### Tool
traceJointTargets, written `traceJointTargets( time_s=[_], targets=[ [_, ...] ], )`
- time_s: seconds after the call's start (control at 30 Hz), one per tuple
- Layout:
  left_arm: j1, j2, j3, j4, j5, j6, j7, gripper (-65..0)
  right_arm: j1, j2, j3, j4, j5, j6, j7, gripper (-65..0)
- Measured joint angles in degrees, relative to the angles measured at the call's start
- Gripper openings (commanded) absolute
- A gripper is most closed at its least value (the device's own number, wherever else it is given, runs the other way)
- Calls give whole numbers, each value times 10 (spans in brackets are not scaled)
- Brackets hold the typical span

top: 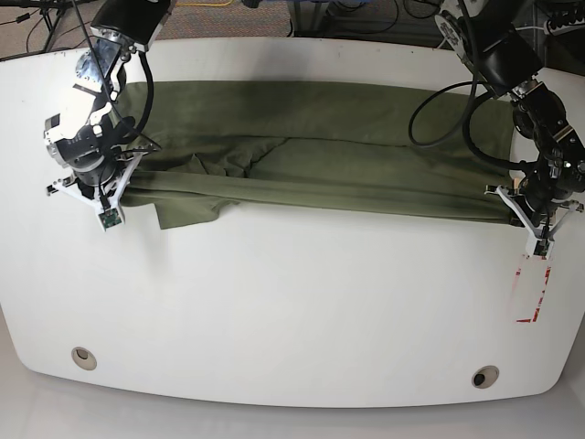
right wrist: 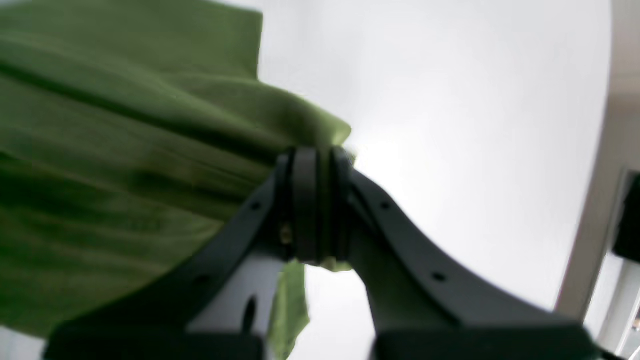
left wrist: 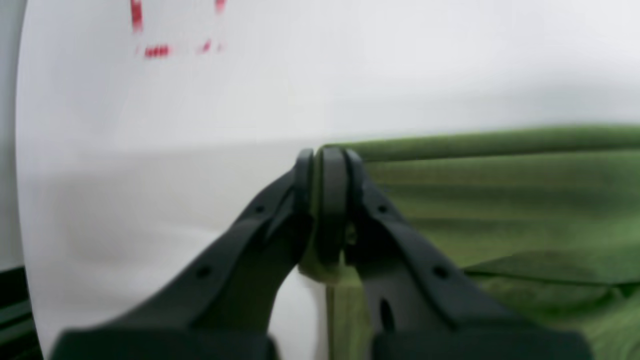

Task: Layout the t-shirt on the table in an organized manner, then fold the t-shirt properly
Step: 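Hold the shirt edge with both grippers and drag it away from the table center, then lower the held shirt edge with both grippers, folding it over the shirt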

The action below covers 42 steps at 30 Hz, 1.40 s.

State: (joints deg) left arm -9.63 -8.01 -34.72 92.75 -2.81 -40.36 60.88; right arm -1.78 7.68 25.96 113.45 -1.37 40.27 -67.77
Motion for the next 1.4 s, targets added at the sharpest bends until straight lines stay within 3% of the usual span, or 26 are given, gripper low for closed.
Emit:
traceJointTargets(
  time_s=[0.43,0.8,0.87,0.97,1.03,1.13,1.2,1.3,1.4],
  targets=[
    [58,-17,0,12,3,0,0,-649,-74,-49,2,5,-6,0,0,-620],
    [108,-19,4,64,2,0,-1,-646,-90,-50,2,5,-10,0,0,-614],
    [117,-24,4,66,2,0,-1,-644,-90,-50,2,5,-9,0,1,-583],
    [129,-30,6,68,1,0,-2,-640,-93,-49,2,3,-10,0,3,-479],
    [134,-34,10,68,2,0,-1,-608,-99,-48,2,-2,-10,0,2,-393],
    [144,-48,27,68,6,0,-1,-492,-107,-49,2,-4,-16,-1,-3,-263],
    [148,-55,37,68,4,0,-2,-411,-108,-49,2,-4,-16,-2,-4,-219],
    [153,-57,42,68,4,3,-2,-286,-106,-48,2,-4,-16,-2,-2,-198],
    [155,-57,43,68,6,2,-2,-267,-105,-49,2,-3,-12,-2,-2,-198]
  ],
)
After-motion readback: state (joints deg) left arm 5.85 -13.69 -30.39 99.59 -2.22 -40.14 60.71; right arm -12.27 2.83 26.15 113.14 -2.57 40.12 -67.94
